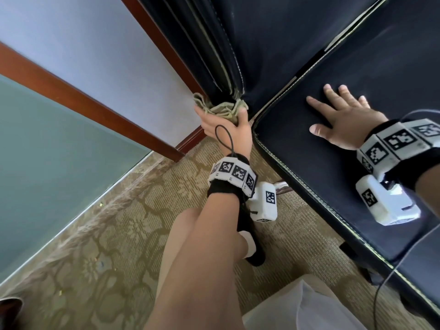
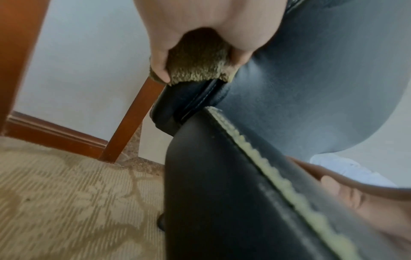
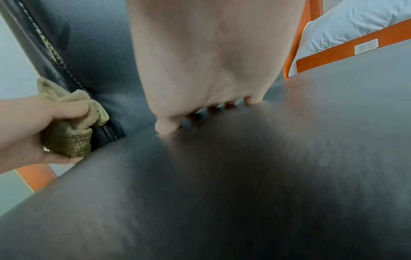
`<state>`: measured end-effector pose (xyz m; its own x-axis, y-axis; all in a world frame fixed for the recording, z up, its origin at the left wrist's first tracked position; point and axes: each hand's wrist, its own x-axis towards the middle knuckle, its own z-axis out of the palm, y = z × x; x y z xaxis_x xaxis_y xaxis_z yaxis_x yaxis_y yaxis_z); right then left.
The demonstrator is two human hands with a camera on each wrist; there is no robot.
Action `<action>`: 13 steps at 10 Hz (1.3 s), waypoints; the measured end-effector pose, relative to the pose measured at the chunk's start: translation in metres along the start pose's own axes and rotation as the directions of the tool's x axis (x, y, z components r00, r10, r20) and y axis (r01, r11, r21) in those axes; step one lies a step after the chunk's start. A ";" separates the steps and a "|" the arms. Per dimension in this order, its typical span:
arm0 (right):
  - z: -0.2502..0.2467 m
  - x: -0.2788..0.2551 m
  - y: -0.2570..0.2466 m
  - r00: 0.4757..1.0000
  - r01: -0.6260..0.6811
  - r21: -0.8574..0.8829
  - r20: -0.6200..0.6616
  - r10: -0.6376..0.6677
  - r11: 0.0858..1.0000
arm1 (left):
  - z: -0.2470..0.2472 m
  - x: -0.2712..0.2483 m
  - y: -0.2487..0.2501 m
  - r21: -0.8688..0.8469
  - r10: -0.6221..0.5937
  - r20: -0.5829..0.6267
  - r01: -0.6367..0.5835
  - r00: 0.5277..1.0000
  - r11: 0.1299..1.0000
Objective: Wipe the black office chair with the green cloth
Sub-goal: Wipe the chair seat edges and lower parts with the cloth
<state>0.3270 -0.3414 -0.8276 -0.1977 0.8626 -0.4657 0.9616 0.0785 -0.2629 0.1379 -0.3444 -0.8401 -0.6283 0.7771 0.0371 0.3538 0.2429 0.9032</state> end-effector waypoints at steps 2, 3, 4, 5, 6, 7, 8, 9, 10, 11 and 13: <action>0.001 0.000 0.001 1.000 0.001 -0.003 -0.007 -0.001 1.000 | 0.012 -0.003 0.013 -0.019 -0.022 -0.170 0.019 0.985 1.000; 0.001 0.000 0.000 1.000 -0.006 -0.006 0.002 0.006 1.000 | 0.015 0.001 0.012 -0.032 -0.005 -0.245 -0.003 0.969 0.999; 0.000 0.002 0.000 1.000 -0.011 -0.005 0.012 0.011 1.000 | 0.017 0.004 0.008 -0.095 0.004 -0.263 -0.030 0.965 0.995; -0.003 0.002 -0.001 1.000 -0.015 0.003 0.025 0.015 1.000 | 0.017 0.005 0.006 -0.111 0.016 -0.254 -0.046 0.967 0.993; -0.005 0.001 -0.001 0.999 -0.020 0.004 0.037 0.020 1.000 | 0.014 0.003 0.004 -0.097 0.013 -0.217 -0.035 0.976 0.995; -0.006 0.000 -0.002 0.999 -0.020 0.004 0.037 0.020 1.000 | 0.010 0.001 0.000 -0.063 0.112 -0.222 -0.129 0.969 0.990; -0.005 0.000 -0.002 0.999 -0.020 0.007 0.035 0.019 1.000 | 0.005 0.006 0.002 -0.065 0.217 -0.288 -0.245 0.933 0.967; -0.005 -0.001 -0.002 0.999 -0.019 0.007 0.029 0.019 1.000 | 0.003 0.012 0.005 0.016 0.304 -0.260 -0.310 0.917 0.951; -0.004 0.001 -0.001 1.000 -0.016 0.007 0.027 0.016 1.000 | 0.006 0.010 -0.002 0.074 0.289 -0.170 -0.280 0.942 0.957; -0.003 0.001 -0.001 0.999 -0.012 0.004 0.029 0.012 1.000 | 0.008 0.004 -0.006 0.037 0.214 -0.127 -0.211 0.968 0.977; -0.004 0.000 -0.001 0.999 -0.016 0.007 0.037 0.015 1.000 | -0.013 -0.010 0.003 -0.065 0.394 -0.254 -0.421 0.884 0.905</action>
<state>0.3272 -0.3393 -0.8242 -0.1897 0.8446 -0.5007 0.9632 0.0612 -0.2617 0.1366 -0.3591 -0.8319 -0.5918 0.6348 0.4967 0.5398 -0.1455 0.8291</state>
